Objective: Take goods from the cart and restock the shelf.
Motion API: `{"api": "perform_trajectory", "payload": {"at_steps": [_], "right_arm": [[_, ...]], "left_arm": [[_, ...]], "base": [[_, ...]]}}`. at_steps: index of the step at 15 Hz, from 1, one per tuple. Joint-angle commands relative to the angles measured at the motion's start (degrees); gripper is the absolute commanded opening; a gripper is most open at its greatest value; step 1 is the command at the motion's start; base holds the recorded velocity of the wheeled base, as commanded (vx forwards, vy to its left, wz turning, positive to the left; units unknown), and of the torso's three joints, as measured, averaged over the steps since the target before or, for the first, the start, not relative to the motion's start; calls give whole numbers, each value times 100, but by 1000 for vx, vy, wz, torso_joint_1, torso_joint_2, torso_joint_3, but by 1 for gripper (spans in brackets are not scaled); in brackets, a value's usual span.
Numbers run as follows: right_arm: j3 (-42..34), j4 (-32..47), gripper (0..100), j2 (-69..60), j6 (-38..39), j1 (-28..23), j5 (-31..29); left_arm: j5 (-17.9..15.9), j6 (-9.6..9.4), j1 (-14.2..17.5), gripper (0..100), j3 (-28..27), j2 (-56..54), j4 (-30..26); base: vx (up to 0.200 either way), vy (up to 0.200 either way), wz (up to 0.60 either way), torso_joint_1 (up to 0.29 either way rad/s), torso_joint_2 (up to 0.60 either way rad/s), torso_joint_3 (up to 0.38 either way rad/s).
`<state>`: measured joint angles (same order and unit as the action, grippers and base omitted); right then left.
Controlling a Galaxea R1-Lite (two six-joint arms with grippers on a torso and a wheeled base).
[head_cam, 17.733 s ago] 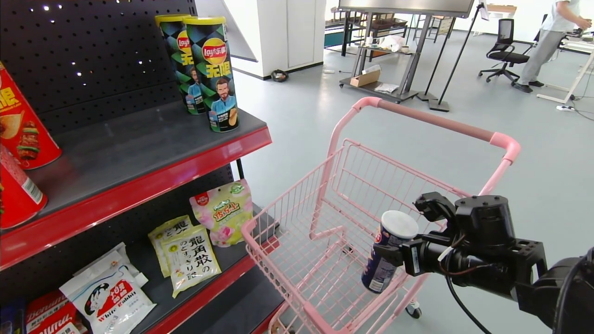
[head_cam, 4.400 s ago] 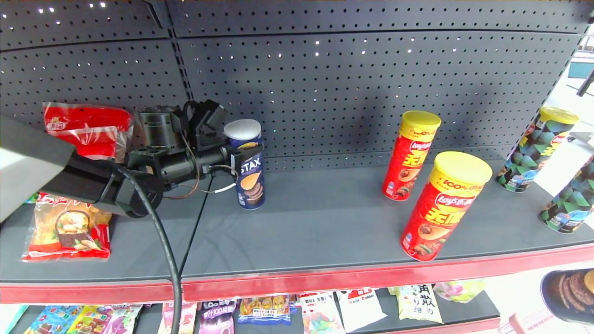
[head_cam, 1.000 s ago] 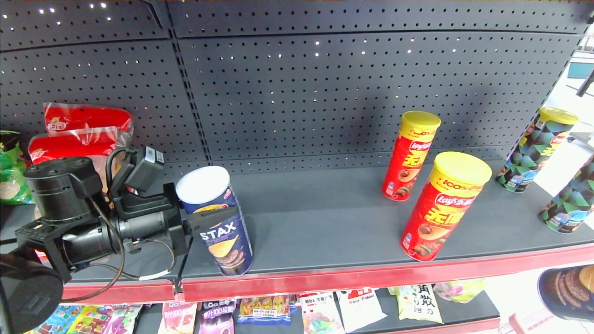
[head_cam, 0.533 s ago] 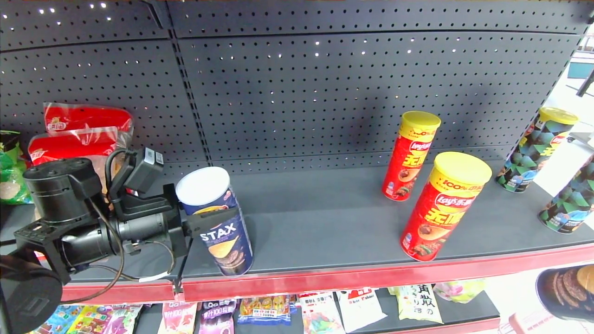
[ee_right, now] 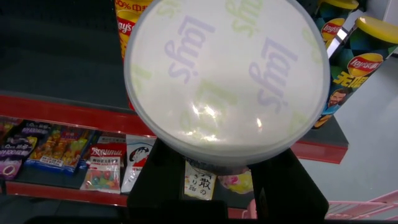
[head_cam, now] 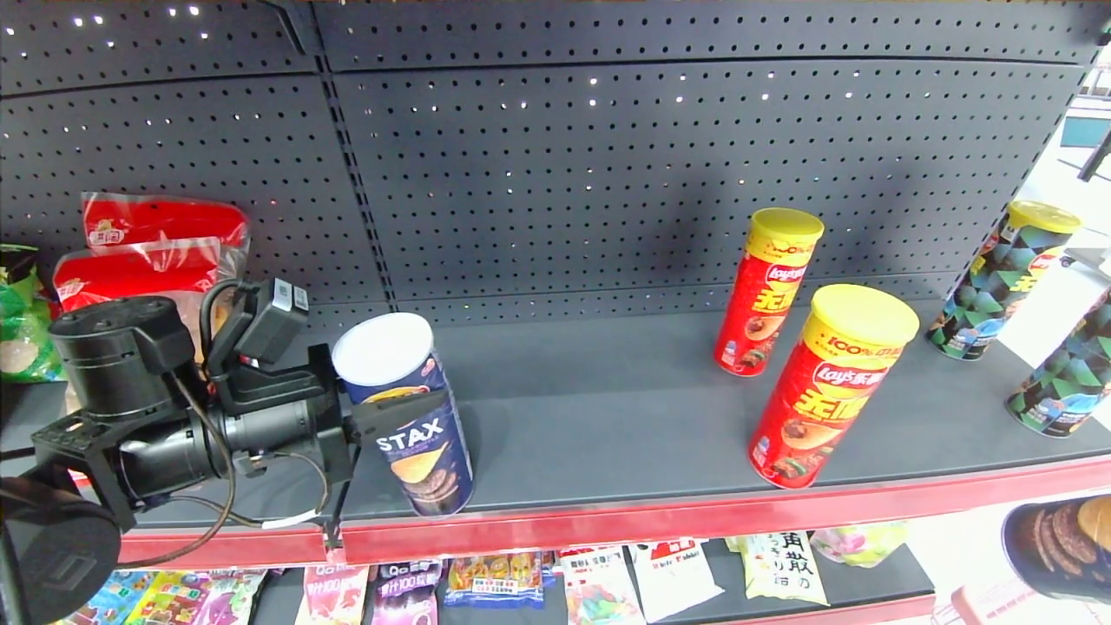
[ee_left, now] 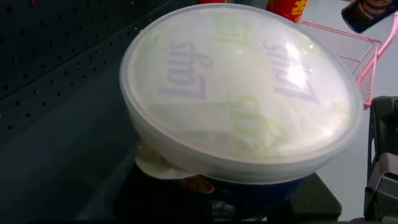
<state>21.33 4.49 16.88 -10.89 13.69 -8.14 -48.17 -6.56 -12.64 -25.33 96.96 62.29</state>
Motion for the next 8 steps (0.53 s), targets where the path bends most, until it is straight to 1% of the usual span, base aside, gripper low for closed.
{"api": "perform_trajectory", "payload": {"at_steps": [1,4,5,8], "right_arm": [[2,0,0,-1,-1,2,-3],[2,0,0,-1,-1,2,6],[2,0,0,-1,-1,2,-3],[11,0,0,-1,-1,2,-3]], "left_arm": [[-9,-3,-1,0,-51,68,-7],[-70,-3,-10,0,-86,103,2],[-79,-3,-81,0,-86,103,2],[-193,-3,-81,0,-121,121,2]], "base": [[0,0,0,0,0,0],[0,0,0,0,0,0],[0,0,0,0,0,0],[0,0,0,0,0,0]]}}
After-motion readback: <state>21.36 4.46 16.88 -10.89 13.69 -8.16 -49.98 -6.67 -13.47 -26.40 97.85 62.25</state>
